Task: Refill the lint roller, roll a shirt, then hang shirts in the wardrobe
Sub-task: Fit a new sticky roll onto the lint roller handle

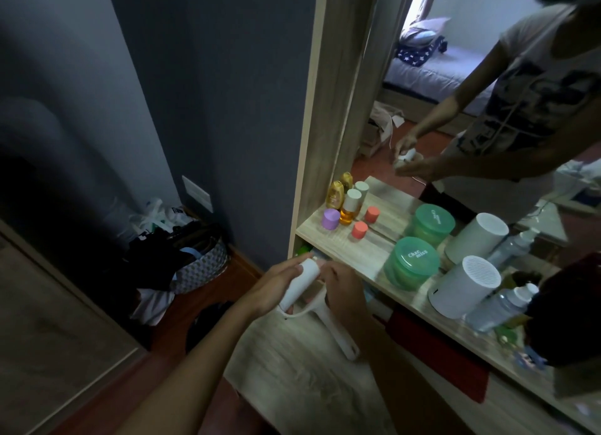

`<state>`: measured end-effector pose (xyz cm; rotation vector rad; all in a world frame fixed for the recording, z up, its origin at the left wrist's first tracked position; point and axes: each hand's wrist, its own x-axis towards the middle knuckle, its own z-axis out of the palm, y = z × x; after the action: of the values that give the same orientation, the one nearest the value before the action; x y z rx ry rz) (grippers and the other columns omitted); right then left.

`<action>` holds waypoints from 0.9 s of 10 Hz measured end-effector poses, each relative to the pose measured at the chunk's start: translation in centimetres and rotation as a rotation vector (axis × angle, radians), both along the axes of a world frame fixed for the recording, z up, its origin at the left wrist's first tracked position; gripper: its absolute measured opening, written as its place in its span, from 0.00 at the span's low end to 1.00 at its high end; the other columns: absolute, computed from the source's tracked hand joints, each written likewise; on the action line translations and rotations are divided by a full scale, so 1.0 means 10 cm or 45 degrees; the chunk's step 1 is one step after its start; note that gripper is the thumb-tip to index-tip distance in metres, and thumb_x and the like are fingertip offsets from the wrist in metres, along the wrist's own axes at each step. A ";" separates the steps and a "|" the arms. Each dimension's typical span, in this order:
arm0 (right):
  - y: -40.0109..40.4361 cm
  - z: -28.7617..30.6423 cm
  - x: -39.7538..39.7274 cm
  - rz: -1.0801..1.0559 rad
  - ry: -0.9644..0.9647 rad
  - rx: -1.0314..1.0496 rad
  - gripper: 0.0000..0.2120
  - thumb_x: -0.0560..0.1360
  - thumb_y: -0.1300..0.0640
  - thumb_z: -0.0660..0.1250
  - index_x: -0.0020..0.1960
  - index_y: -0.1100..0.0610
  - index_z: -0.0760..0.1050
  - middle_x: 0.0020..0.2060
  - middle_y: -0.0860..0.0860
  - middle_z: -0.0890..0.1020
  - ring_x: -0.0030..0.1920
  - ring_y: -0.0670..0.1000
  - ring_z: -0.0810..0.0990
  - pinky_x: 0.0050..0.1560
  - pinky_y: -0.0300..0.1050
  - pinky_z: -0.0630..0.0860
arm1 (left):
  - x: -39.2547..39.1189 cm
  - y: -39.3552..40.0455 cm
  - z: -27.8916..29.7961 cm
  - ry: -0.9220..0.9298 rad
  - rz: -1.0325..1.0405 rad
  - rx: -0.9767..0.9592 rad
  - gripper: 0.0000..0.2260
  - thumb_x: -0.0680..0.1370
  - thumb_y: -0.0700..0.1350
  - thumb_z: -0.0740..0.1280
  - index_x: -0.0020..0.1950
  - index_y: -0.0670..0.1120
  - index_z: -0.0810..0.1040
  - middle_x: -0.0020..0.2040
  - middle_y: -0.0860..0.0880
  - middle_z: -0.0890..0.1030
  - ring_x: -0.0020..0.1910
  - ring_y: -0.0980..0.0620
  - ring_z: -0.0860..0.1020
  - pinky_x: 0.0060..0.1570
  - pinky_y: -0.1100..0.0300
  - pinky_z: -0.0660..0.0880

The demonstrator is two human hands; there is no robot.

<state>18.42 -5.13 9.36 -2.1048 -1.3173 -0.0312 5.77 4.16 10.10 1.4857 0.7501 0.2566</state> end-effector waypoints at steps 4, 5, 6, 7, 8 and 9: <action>-0.01 -0.28 0.11 0.093 0.357 0.081 0.27 0.79 0.37 0.52 0.50 0.57 0.79 0.37 0.49 0.86 0.38 0.47 0.84 0.46 0.38 0.77 | 0.00 -0.07 -0.07 0.037 -0.066 -0.006 0.16 0.80 0.52 0.58 0.53 0.77 0.72 0.65 0.44 0.74 0.56 0.44 0.77 0.44 0.55 0.78; 0.02 0.00 0.02 0.096 0.704 -0.046 0.17 0.76 0.37 0.56 0.43 0.48 0.75 0.31 0.39 0.82 0.31 0.36 0.80 0.34 0.28 0.76 | -0.02 -0.06 -0.10 0.033 -0.044 0.084 0.14 0.81 0.50 0.59 0.55 0.73 0.71 0.68 0.44 0.73 0.62 0.47 0.73 0.64 0.49 0.71; 0.08 -0.12 -0.03 0.167 0.471 0.066 0.36 0.76 0.32 0.40 0.47 0.55 0.78 0.37 0.51 0.84 0.33 0.44 0.84 0.34 0.39 0.81 | -0.02 -0.09 -0.12 0.029 -0.028 0.115 0.15 0.82 0.49 0.58 0.57 0.72 0.69 0.66 0.48 0.73 0.61 0.50 0.73 0.66 0.50 0.69; 0.08 -0.23 0.08 0.185 0.411 -0.064 0.27 0.82 0.43 0.45 0.45 0.58 0.76 0.32 0.54 0.83 0.30 0.49 0.83 0.29 0.42 0.81 | -0.03 -0.13 -0.15 -0.053 -0.030 0.127 0.15 0.77 0.56 0.59 0.61 0.73 0.69 0.66 0.53 0.73 0.63 0.54 0.74 0.67 0.49 0.69; 0.05 -0.06 0.04 0.032 0.974 0.055 0.11 0.81 0.56 0.58 0.42 0.49 0.75 0.36 0.46 0.79 0.32 0.38 0.78 0.35 0.29 0.76 | -0.02 -0.12 -0.13 -0.086 -0.004 0.112 0.16 0.75 0.57 0.59 0.61 0.74 0.70 0.68 0.53 0.73 0.63 0.54 0.74 0.66 0.48 0.71; 0.00 0.02 0.03 0.028 1.140 -0.076 0.11 0.81 0.60 0.57 0.49 0.56 0.79 0.37 0.44 0.79 0.36 0.39 0.77 0.36 0.28 0.73 | 0.00 -0.06 -0.10 -0.084 0.017 0.090 0.17 0.75 0.54 0.59 0.62 0.72 0.71 0.69 0.50 0.73 0.62 0.51 0.75 0.64 0.46 0.72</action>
<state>18.69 -5.16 9.52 -1.7811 -0.7818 0.8619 5.80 3.52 9.10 1.5323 0.7047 0.3437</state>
